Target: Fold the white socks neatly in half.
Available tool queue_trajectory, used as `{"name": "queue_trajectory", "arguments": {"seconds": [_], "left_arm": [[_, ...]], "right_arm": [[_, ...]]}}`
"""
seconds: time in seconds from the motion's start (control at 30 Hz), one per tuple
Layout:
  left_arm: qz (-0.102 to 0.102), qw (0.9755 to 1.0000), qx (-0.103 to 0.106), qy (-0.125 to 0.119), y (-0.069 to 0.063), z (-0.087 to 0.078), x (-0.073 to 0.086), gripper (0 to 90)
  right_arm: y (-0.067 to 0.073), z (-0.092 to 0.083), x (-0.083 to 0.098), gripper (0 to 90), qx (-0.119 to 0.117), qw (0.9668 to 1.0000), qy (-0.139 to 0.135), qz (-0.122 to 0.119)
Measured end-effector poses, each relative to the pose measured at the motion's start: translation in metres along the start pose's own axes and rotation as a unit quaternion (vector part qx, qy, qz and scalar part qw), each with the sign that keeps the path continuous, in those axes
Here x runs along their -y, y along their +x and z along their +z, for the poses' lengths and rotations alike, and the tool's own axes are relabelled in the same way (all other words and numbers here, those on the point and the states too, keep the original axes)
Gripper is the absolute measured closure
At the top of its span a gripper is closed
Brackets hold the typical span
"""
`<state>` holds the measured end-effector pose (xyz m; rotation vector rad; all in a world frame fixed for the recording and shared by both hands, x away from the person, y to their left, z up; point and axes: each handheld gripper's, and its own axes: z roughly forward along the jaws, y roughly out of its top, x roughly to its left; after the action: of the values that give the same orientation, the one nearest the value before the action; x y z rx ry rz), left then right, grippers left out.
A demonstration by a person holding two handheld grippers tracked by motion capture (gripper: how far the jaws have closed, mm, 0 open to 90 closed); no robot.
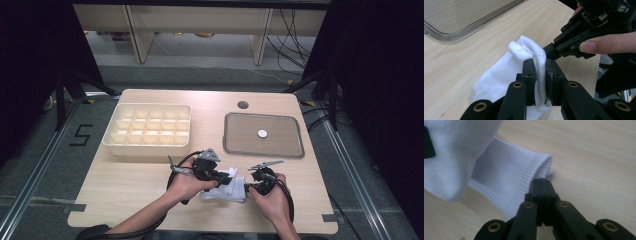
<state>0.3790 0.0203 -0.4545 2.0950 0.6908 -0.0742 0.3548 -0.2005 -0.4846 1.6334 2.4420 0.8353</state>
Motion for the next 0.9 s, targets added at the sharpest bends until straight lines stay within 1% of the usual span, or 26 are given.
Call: {"name": "queue_trajectory", "arguments": {"seconds": [0.07,0.1,0.27,0.33,0.37,0.43,0.53,0.57,0.63,0.67,0.7,0.73,0.8,0.9], "left_arm": [[-0.001,1.0,0.0,0.001,0.0002,0.0005,-0.0003,78.7],[-0.001,1.0,0.0,0.001,0.0002,0.0007,-0.0004,78.7],[0.0,1.0,0.001,0.003,0.0006,0.0022,-0.0004,78.7],[0.002,1.0,0.002,0.003,0.0011,0.0028,-0.0004,78.7],[-0.002,1.0,-0.001,0.003,0.0008,0.0034,-0.0002,78.7],[-0.003,1.0,-0.001,0.001,0.0012,0.0041,-0.0001,78.7],[-0.002,1.0,-0.001,0.002,0.0017,0.0044,-0.0002,78.7],[-0.002,1.0,-0.002,0.002,0.0021,0.0046,-0.0002,78.6],[-0.005,1.0,-0.002,0.0,0.0019,0.0053,0.0001,78.6],[-0.003,1.0,-0.003,0.002,0.0026,0.0054,0.0002,78.6],[-0.003,1.0,-0.003,0.003,0.0032,0.0057,0.0004,78.6],[-0.005,1.0,-0.003,0.004,0.0034,0.006,0.0005,78.6],[-0.008,1.0,-0.003,0.003,0.0035,0.0067,0.0008,78.6],[-0.007,1.0,-0.005,0.004,0.0042,0.0066,0.0008,78.6]], "right_arm": [[0.0009,0.0004,0.0001,90.0,-0.002,1.0,0.0,0.001],[0.0006,0.0012,0.0004,90.0,0.0,1.0,-0.002,-0.003],[0.002,0.0013,0.0002,90.0,0.0,1.0,-0.001,-0.001],[0.002,0.0021,0.0002,90.0,0.0,1.0,-0.003,-0.006],[0.0027,0.0023,-0.0003,90.0,-0.005,1.0,-0.002,-0.007],[0.0034,0.0026,-0.0003,90.0,-0.002,1.0,-0.001,-0.009],[0.0049,0.0027,-0.0007,90.0,-0.005,1.0,0.0,-0.008],[0.0052,0.0033,-0.0008,90.0,-0.006,0.9999,0.001,-0.013],[0.0058,0.0038,-0.001,90.0,-0.005,0.9999,-0.002,-0.013],[0.0069,0.0034,-0.0013,90.0,-0.007,0.9999,0.002,-0.012],[0.0061,0.0045,-0.0013,90.0,-0.004,0.9998,-0.002,-0.022],[0.0061,0.0045,-0.0013,90.0,-0.004,0.9998,-0.002,-0.022],[0.0078,0.004,-0.002,90.0,-0.006,0.9999,-0.001,-0.014],[0.0083,0.004,-0.0024,90.0,-0.007,0.9999,0.0,-0.015]]}}
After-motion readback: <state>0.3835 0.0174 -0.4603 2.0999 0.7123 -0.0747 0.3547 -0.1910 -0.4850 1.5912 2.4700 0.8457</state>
